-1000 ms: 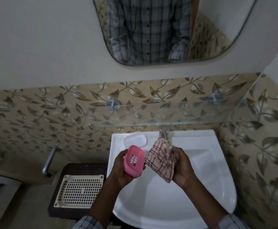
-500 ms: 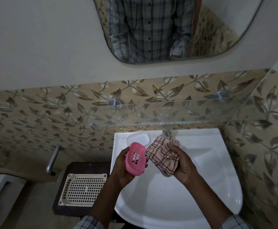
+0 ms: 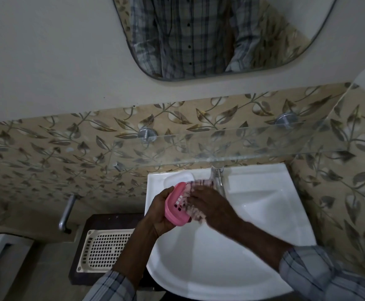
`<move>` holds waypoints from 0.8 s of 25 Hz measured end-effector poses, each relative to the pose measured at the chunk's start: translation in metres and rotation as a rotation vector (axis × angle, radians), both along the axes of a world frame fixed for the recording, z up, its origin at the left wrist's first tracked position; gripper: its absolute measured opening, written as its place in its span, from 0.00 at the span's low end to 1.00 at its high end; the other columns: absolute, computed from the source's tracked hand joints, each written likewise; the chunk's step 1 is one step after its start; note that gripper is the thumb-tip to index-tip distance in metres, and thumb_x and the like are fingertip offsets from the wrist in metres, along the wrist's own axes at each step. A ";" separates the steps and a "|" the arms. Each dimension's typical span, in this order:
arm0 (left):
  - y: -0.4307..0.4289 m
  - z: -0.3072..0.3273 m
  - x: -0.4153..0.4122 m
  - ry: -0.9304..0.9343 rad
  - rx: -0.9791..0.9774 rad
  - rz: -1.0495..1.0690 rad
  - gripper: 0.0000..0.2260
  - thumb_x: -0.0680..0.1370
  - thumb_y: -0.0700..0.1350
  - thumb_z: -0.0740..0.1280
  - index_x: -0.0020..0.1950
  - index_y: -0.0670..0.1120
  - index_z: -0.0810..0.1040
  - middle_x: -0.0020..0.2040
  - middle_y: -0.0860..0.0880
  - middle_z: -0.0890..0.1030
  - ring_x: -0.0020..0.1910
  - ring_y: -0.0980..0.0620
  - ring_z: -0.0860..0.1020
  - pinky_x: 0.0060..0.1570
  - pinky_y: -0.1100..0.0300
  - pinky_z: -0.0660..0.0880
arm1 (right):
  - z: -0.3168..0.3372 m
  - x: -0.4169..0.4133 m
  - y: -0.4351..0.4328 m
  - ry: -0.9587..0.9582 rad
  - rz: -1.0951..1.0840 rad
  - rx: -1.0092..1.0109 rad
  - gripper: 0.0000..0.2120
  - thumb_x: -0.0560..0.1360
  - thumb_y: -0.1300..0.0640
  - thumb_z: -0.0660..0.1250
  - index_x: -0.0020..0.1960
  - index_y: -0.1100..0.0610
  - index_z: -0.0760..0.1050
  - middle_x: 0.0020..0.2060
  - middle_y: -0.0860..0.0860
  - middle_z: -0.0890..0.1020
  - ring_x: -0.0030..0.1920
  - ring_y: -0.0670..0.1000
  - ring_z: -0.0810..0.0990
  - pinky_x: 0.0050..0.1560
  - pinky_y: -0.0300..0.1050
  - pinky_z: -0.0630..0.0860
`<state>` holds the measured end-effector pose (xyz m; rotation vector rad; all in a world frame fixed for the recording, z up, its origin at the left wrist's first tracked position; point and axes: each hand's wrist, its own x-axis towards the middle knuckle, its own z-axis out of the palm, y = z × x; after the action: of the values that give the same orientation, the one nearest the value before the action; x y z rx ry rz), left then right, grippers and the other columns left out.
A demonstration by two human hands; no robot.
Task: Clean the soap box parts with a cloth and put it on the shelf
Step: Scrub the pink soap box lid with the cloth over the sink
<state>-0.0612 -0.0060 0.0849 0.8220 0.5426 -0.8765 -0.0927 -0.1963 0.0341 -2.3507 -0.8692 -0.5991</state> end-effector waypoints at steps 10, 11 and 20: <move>-0.003 0.000 -0.007 0.030 0.033 -0.030 0.22 0.75 0.53 0.63 0.58 0.38 0.81 0.50 0.37 0.83 0.46 0.39 0.79 0.46 0.48 0.77 | -0.013 0.003 -0.019 -0.039 0.189 -0.160 0.17 0.77 0.66 0.59 0.62 0.61 0.79 0.60 0.60 0.81 0.65 0.61 0.77 0.69 0.58 0.70; -0.005 0.000 -0.009 0.044 0.030 -0.024 0.23 0.76 0.53 0.62 0.61 0.37 0.79 0.50 0.36 0.83 0.46 0.39 0.79 0.47 0.48 0.77 | -0.016 -0.005 -0.016 -0.027 0.248 -0.197 0.17 0.78 0.65 0.60 0.65 0.60 0.77 0.62 0.59 0.81 0.66 0.59 0.76 0.71 0.56 0.68; -0.017 0.008 0.007 -0.029 0.077 0.068 0.26 0.79 0.55 0.60 0.63 0.34 0.77 0.50 0.34 0.82 0.48 0.38 0.80 0.50 0.47 0.78 | 0.026 -0.006 -0.007 0.035 0.127 -0.080 0.22 0.66 0.65 0.75 0.60 0.63 0.80 0.55 0.60 0.83 0.57 0.60 0.82 0.58 0.51 0.79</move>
<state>-0.0545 -0.0226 0.0929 0.8794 0.5789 -0.7840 -0.0987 -0.2030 0.0601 -2.3482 -1.0350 -0.4782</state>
